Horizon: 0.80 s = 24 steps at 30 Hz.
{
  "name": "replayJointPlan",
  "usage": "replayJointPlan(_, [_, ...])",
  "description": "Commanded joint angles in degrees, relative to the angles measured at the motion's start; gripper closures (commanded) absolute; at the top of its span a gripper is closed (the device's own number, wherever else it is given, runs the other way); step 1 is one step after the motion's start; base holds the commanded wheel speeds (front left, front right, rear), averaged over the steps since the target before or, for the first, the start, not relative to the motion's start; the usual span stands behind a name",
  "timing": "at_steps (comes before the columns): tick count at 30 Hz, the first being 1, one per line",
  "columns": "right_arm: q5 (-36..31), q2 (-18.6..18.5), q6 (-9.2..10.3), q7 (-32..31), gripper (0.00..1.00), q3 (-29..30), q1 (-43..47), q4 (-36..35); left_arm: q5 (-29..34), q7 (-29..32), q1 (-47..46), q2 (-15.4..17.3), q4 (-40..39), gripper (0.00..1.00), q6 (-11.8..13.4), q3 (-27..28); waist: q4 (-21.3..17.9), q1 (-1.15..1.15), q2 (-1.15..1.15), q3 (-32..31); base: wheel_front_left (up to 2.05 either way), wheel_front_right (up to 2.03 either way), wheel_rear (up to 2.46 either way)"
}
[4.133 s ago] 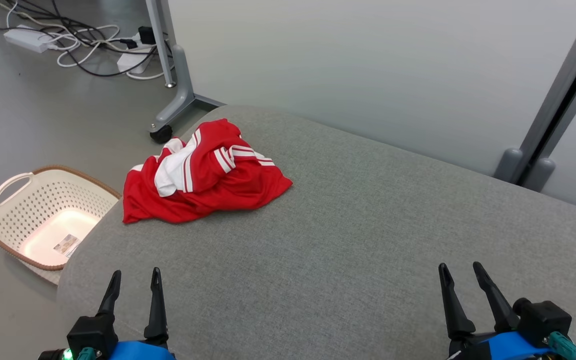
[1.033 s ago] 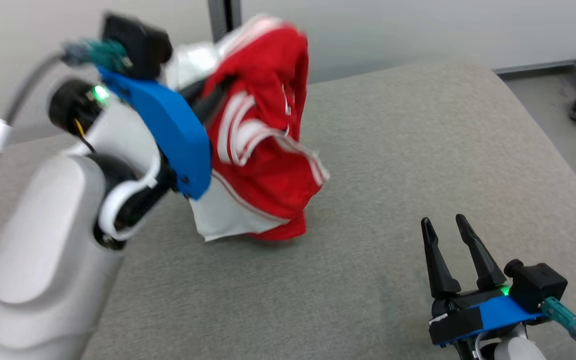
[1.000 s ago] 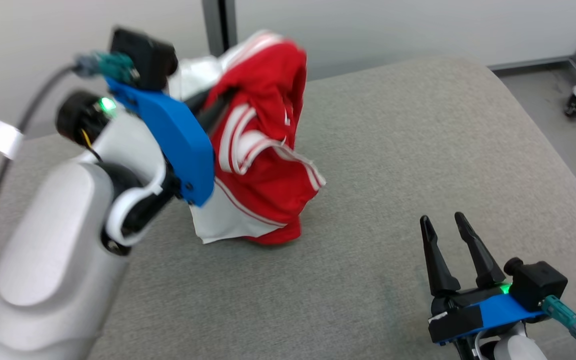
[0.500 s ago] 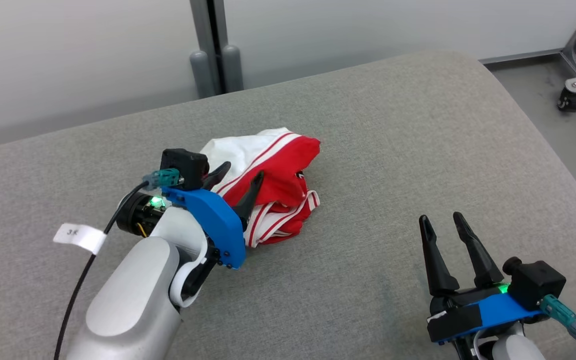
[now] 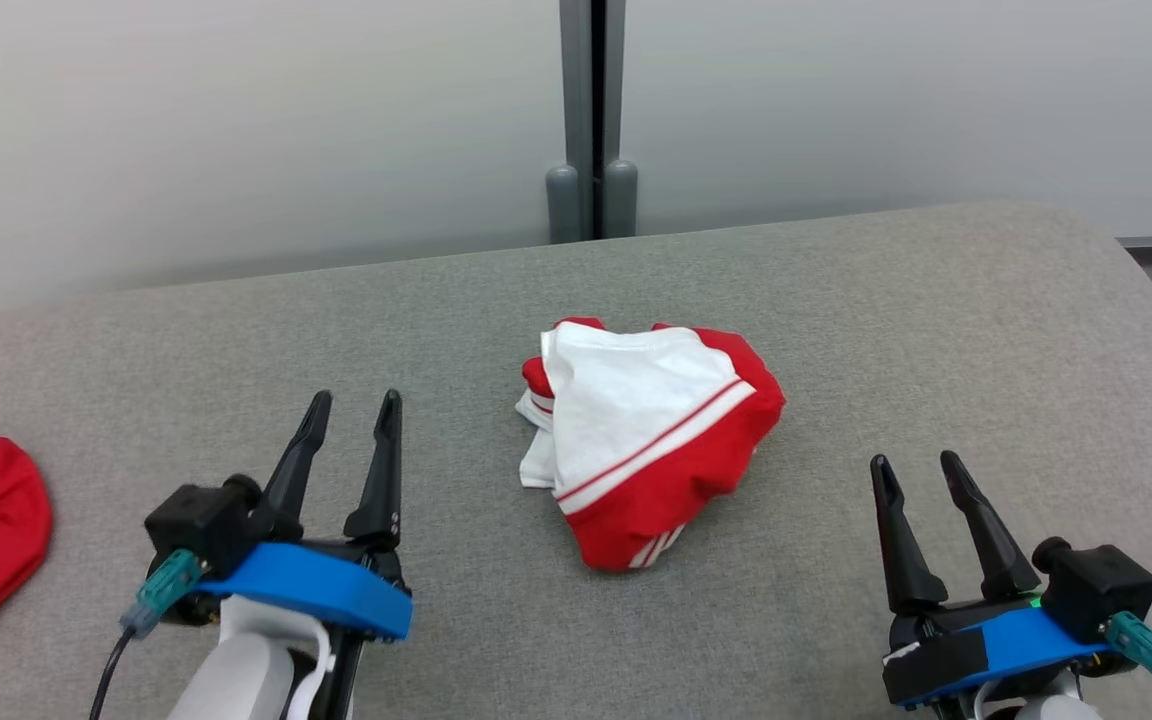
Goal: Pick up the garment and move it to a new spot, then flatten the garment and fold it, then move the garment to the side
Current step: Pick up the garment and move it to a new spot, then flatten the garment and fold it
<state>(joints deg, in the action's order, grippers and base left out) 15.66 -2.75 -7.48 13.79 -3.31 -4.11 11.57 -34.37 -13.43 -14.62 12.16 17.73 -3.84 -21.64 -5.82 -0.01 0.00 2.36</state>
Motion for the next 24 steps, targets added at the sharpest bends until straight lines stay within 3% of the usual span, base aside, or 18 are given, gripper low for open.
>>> replayJointPlan(1, [-0.39, -0.24, -0.03, -0.06, 0.00, 0.14, 0.47, -0.50, -0.11, -0.44, 1.15, -0.11, -0.39, 0.00, 0.28, 0.45, 0.25, 0.01, 0.00, -0.05, 0.00, 0.00, 0.00])
replayJointPlan(6, [-1.39, -0.24, -0.02, -1.26, 0.00, 1.42, 1.17, -1.55, 2.88, -1.79, 6.61, 0.15, -4.07, 0.00, 1.83, 5.78, 2.32, 0.01, 0.00, -1.22, 0.00, 0.00, 0.00])
replayJointPlan(13, [-1.27, -0.23, -0.03, -2.32, 0.00, 1.70, 2.23, -2.60, 10.49, -1.81, 13.57, -1.74, -8.37, 0.00, 0.32, 13.39, 3.37, 0.01, 0.00, -1.94, 0.00, 0.00, 0.00])
replayJointPlan(24, [-0.39, -0.24, -0.03, -3.02, 0.00, 1.68, 3.10, -2.30, 16.26, -1.83, 17.02, -2.56, -5.49, 0.00, -0.85, 15.95, 2.58, 0.01, 0.00, -2.21, 0.00, 0.00, 0.00])
